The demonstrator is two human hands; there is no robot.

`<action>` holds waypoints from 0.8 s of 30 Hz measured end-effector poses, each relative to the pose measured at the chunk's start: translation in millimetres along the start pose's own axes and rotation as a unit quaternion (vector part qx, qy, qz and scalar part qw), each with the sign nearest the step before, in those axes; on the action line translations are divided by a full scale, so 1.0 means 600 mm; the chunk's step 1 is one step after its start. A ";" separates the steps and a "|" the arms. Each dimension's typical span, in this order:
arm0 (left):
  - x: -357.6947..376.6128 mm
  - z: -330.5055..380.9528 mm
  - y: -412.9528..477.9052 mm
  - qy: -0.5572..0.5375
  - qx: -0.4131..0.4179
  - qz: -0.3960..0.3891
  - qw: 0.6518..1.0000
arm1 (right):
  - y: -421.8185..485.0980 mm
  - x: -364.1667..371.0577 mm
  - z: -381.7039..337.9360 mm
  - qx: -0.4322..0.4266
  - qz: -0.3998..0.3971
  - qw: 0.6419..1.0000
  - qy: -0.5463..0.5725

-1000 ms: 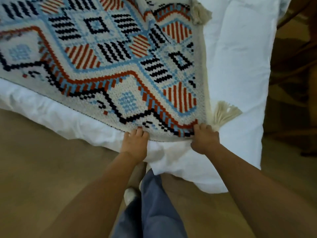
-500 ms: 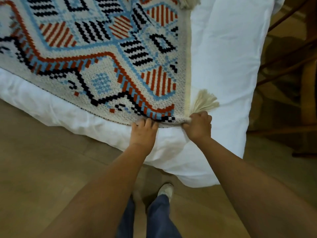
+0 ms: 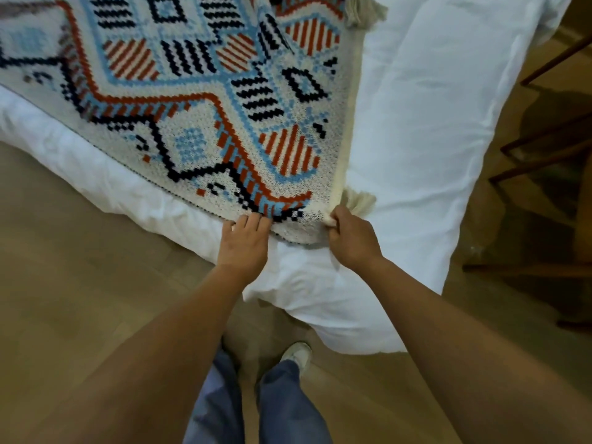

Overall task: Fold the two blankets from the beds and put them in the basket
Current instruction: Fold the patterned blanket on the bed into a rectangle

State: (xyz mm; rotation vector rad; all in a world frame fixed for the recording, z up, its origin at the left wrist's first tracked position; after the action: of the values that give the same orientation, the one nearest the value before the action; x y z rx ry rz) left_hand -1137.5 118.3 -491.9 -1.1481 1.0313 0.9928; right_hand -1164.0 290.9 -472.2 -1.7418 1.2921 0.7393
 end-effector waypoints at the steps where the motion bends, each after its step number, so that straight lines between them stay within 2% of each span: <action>1: -0.003 0.000 -0.004 -0.008 -0.002 0.002 1.000 | -0.005 0.005 0.004 0.010 -0.014 1.000 0.025; 4: 0.008 0.000 -0.028 0.000 0.009 -0.038 0.999 | -0.035 0.041 0.035 0.104 -0.098 0.987 0.069; 6: 0.027 -0.002 -0.042 0.018 0.030 -0.083 0.996 | -0.068 0.080 0.057 0.148 -0.192 0.970 0.022; 8: 0.032 0.004 -0.036 0.031 0.056 -0.113 0.992 | -0.082 0.092 0.067 0.158 -0.223 0.962 -0.025; 10: 0.033 0.019 -0.024 0.023 0.069 -0.138 0.988 | -0.077 0.086 0.068 0.159 -0.211 0.964 -0.032; 16: -0.005 0.063 0.041 -0.029 0.054 -0.128 0.990 | -0.008 0.026 0.059 0.144 -0.160 0.976 -0.023; 24: -0.119 0.065 0.215 -0.051 0.045 -0.072 0.995 | 0.147 -0.086 0.030 0.119 -0.089 0.989 0.005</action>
State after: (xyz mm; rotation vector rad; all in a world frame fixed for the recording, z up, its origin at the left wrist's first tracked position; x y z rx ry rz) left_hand -1274.3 169.2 -446.7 -1.0712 0.8899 0.8739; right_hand -1263.3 319.0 -461.7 -1.6413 1.1625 0.4556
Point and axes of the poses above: each hand's wrist, its own y-axis towards the middle knuckle, its own x-axis out of the palm, z = x × y, the point moved 9 cm from there along y, towards the middle knuckle, and after that the axes turned 1 degree about -x, right-handed, at the moved point
